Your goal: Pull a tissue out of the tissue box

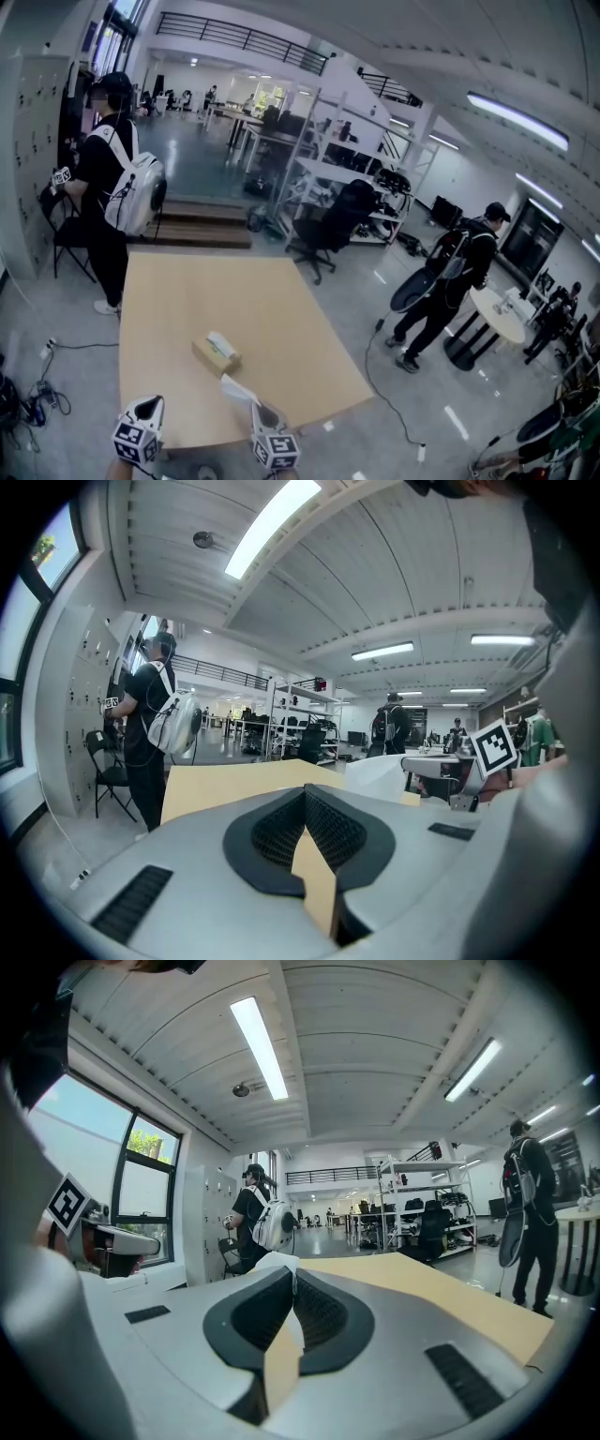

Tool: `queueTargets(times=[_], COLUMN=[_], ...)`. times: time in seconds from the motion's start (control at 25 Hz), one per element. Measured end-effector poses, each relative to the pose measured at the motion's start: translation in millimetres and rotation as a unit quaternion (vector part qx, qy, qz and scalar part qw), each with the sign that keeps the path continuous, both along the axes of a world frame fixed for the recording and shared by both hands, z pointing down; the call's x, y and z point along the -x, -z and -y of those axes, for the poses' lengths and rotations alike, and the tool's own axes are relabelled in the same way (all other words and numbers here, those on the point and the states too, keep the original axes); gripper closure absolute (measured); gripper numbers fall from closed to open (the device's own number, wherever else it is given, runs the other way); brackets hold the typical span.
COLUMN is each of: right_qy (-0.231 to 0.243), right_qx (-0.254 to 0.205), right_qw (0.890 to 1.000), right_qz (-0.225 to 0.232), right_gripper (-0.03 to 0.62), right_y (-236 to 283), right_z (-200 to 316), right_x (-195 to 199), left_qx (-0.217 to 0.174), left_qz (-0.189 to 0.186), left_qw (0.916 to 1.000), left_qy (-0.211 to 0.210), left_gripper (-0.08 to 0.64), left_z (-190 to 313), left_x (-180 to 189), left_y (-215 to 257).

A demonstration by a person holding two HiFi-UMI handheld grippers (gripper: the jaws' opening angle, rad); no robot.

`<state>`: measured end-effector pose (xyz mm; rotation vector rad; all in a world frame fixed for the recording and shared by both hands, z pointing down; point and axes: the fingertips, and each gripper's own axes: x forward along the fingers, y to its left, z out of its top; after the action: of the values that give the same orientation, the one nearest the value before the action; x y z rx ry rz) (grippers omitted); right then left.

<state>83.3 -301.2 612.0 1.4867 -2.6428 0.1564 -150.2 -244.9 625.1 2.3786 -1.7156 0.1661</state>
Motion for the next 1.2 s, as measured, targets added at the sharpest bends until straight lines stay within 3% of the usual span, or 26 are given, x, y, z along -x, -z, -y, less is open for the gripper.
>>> queueTargets(times=[0.64,1.2], right_qy=[-0.004,-0.007], right_qx=[-0.001,-0.009], right_qw=[1.000,1.000], right_qz=[0.004,0.004], right_gripper=[0.584,0.584], right_y=[0.6,10.2], right_z=[-85.7,-107.4], right_x=[-2.1,-6.5], left_qx=[-0.013,-0.022], left_qz=[-0.001,-0.001], left_qw=[0.9999,0.9998], left_qy=[0.001,0.001], left_gripper=[0.552,0.552], left_z=[-65.3,-81.7], left_x=[-7.1,-7.8], left_y=[11.6,22.7])
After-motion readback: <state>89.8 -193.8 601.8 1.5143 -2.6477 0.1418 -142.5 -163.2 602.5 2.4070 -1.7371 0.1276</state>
